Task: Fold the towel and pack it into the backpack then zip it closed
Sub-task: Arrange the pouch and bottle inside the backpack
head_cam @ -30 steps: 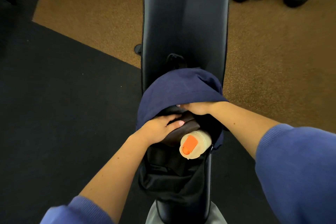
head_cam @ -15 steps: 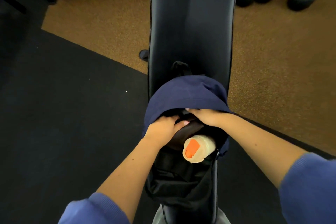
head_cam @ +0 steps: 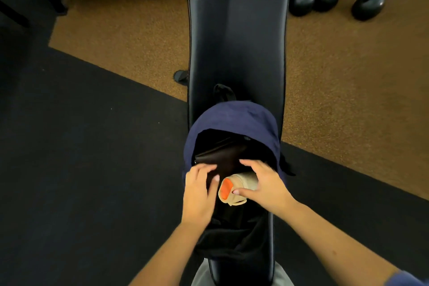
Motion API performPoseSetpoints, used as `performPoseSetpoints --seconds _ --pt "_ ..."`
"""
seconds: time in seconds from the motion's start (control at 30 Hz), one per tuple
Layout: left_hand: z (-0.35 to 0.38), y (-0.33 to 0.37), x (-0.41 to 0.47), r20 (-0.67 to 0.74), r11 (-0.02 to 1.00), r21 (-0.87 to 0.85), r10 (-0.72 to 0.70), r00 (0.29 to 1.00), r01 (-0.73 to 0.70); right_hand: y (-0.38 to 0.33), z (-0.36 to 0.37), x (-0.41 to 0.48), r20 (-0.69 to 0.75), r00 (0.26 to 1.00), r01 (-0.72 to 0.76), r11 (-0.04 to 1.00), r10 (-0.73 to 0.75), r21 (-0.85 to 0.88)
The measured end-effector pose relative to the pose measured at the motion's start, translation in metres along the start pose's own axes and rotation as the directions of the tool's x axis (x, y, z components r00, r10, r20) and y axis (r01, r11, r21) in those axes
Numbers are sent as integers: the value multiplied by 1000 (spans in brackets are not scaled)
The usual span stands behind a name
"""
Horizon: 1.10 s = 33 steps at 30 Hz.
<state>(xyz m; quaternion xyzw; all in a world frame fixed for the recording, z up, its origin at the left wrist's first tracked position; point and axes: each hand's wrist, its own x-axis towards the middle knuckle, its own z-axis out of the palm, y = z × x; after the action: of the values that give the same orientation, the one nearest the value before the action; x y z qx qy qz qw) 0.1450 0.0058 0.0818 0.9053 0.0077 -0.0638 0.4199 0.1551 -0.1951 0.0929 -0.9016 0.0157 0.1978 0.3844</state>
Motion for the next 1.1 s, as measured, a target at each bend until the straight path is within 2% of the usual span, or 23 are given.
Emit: performPoseSetpoints --seconds 0.07,0.1,0.13,0.2,0.27,0.33,0.4,0.47,0.53,0.6,0.67,0.73,0.87,1.0,1.1 --pt "15 -3 -16 -8 992 -52 -115 993 115 7 5 -1 27 1000 -11 1000 11 1" --pt "22 -3 -21 40 972 -114 -201 979 205 10 8 -1 39 999 -4 1000 4 -8" --pt "30 -4 -23 121 925 -198 -305 944 325 13 10 -2 54 999 1 1000 0 -22" --pt "40 -3 -23 329 793 -284 -448 831 539 18 13 -4 82 996 38 997 -33 -63" --pt "45 -4 -22 456 697 -308 -489 744 647 22 17 -7 119 988 108 987 -93 -121" --pt "45 -6 -20 496 635 -354 -495 713 687 24 19 -10 154 977 169 975 -147 -144" --pt "43 -8 -17 510 627 -380 -472 719 680 24 20 -12 154 974 179 979 -164 -95" --pt "43 -10 -19 520 679 -356 -426 740 642 19 16 -15 92 981 176 984 -173 -30" --pt "46 -11 -22 502 726 -343 -394 770 596 14 9 -20 -63 973 216 973 -221 -81" --pt "50 -12 -23 464 743 -354 -388 797 568 10 1 -27 -310 917 212 965 -252 -157" --pt "52 -7 -22 420 786 -336 -368 830 519 9 -8 -30 -503 842 162 981 -194 -106" --pt "57 -2 -22 357 841 -309 -331 874 445 7 -17 -28 -584 806 119 993 -96 1" --pt "67 11 -19 235 905 -282 -258 937 320 4 -35 -13 -574 818 41 992 35 119" --pt "74 25 -15 250 937 -229 -205 946 264 6 -52 1 -539 842 -15 999 31 34" --pt "78 31 -15 281 903 -310 -213 936 298 11 -62 5 -532 846 -49 999 33 -15"
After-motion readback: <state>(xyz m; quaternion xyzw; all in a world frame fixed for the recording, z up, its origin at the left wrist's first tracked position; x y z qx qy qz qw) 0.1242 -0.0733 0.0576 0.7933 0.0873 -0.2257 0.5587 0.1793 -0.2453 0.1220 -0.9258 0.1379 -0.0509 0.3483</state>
